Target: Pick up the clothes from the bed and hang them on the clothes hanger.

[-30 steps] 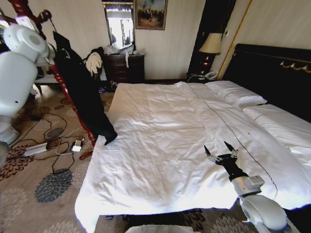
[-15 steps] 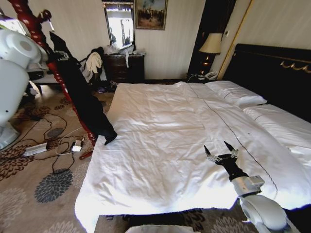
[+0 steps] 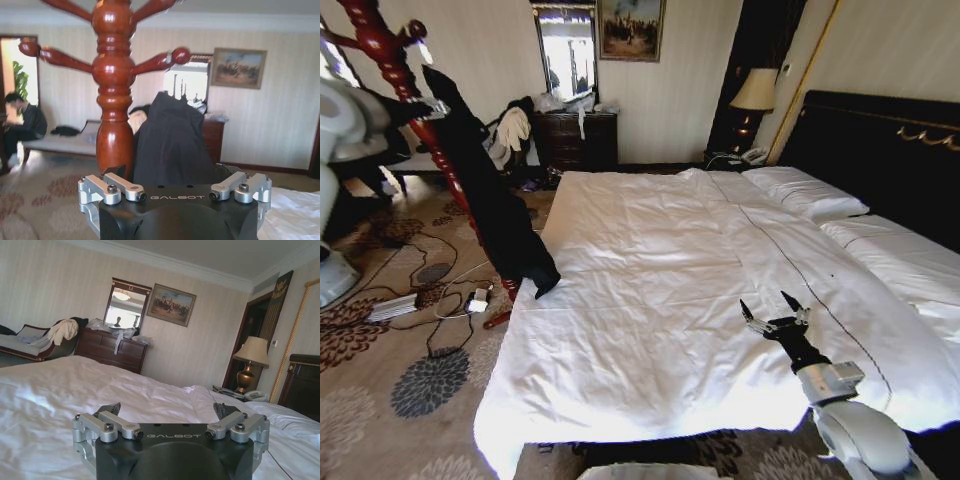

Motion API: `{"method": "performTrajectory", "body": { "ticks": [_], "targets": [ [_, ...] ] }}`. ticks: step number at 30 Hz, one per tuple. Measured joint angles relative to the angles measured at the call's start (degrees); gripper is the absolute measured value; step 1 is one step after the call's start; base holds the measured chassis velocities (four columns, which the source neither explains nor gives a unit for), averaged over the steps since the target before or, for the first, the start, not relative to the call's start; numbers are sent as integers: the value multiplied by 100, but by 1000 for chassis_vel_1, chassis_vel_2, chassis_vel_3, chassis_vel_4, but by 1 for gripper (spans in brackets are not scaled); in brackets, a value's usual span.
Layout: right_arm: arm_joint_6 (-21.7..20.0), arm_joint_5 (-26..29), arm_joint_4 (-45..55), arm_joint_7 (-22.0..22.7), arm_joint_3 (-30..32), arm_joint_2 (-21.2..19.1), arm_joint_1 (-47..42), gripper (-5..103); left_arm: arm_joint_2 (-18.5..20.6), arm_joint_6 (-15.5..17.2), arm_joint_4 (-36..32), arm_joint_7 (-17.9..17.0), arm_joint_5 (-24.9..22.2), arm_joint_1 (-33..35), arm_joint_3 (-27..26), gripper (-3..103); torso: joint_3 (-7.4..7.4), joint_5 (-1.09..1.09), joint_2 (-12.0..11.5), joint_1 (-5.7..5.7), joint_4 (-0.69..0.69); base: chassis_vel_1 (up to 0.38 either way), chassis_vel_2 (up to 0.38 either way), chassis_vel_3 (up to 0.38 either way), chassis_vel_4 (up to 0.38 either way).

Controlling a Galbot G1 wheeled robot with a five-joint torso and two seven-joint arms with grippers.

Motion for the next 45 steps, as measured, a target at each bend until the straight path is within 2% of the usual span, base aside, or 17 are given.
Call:
{"method": "performTrajectory", "body": {
  "ticks": [2,5,6,10,15,18,19,20,22,24,25,26,29,35,38,40,45],
  "targets": [
    [0,0,0,0,0,0,0,100,86,-42,-116,49,5,91,-59,100,0,0,0,0,1,0,0,0,0],
    [0,0,0,0,0,0,0,100,507,-528,-654,339,-8,536,-271,100,-1,1,1,-1,4,0,0,0,0],
    [0,0,0,0,0,0,0,100,507,-528,-654,339,-8,536,-271,100,-1,1,1,-1,4,0,0,0,0],
    [0,0,1,0,0,0,0,100,834,-1352,-1210,531,-244,1308,-706,100,0,1,0,0,-1,0,0,0,0],
    [0,0,0,0,0,-1,1,100,747,-1860,-1666,674,-114,2123,-1338,100,-1,2,1,-1,5,0,0,0,0],
    [0,0,0,0,0,0,1,100,435,-2133,-2053,793,151,2830,-1766,100,1,0,-1,1,-6,0,0,0,0],
    [0,0,0,0,0,-1,0,100,346,-2252,-2263,846,316,3288,-2161,100,1,2,-1,3,-6,0,0,0,0],
    [0,0,0,0,0,-1,0,100,346,-2252,-2263,846,316,3288,-2161,100,1,2,-1,3,-6,0,0,0,0],
    [0,0,0,0,-1,0,1,100,180,-2407,-2620,900,506,4206,-2870,100,0,8,-1,1,1,0,0,0,0],
    [0,0,0,0,0,0,0,100,-111,-2539,-3042,943,696,5405,-3700,100,0,-3,0,0,4,0,0,0,0],
    [0,0,0,0,0,0,0,100,-111,-2539,-3042,943,696,5405,-3700,100,0,-3,0,0,4,0,0,0,0],
    [0,0,0,0,0,0,1,100,-331,-2637,-3298,1013,914,6141,-4141,100,0,-3,0,0,4,0,0,0,0],
    [0,0,0,0,0,-1,1,100,-741,-2796,-3696,1181,1315,7285,-4728,100,0,3,-1,0,4,0,0,0,0],
    [0,0,0,0,0,-1,1,100,-1198,-3001,-4018,1304,1780,8184,-4996,100,0,1,0,0,1,0,0,0,0],
    [0,0,0,0,0,0,0,100,-1731,-3184,-4389,1510,2394,8944,-4990,100,-1,3,0,-1,1,0,0,0,0],
    [0,0,0,0,0,0,0,100,-1817,-3214,-4425,1552,2524,9047,-4971,100,0,3,0,0,1,0,0,0,0],
    [0,0,0,0,-1,-1,0,100,-2440,-3561,-4532,1732,3642,9671,-4664,100,-1,2,0,0,1,0,0,0,0]
  ]
}}
